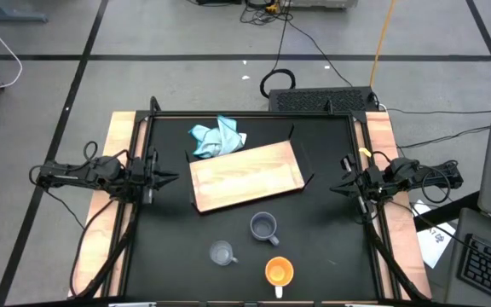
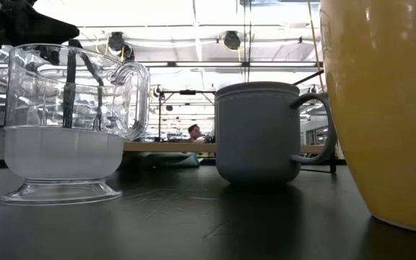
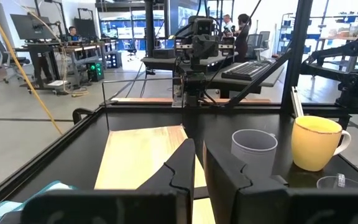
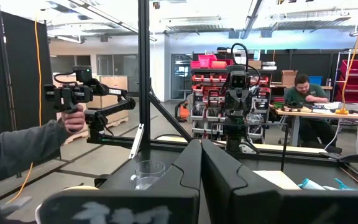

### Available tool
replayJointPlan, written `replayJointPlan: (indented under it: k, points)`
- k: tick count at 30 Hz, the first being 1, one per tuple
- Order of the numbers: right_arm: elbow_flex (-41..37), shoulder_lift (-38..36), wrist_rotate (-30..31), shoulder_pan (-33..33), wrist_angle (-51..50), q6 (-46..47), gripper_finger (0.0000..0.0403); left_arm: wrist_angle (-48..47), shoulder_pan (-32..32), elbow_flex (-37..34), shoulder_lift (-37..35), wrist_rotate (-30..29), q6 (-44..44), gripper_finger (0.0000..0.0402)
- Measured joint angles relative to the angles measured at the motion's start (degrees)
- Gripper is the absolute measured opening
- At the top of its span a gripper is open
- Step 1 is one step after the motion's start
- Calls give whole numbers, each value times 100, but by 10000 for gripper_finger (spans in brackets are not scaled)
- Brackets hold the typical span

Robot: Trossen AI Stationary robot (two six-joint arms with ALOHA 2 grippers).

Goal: Stack small to large cups/mugs on shelf
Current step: Put the transparent mug on the shelf

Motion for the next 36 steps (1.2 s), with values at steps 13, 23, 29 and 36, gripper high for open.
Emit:
replayJointPlan:
  k: [13,23,29,36]
  points:
    - [0,0,1,-2,6,-2,0,39,0,0,0,2,-209,37]
    - [0,-2,0,0,24,0,0,1,0,-1,2,4,-531,37]
    - [1,0,0,-2,3,0,0,84,0,-1,2,2,-528,37]
    - [1,-2,1,-2,3,0,0,617,0,0,2,51,-515,37]
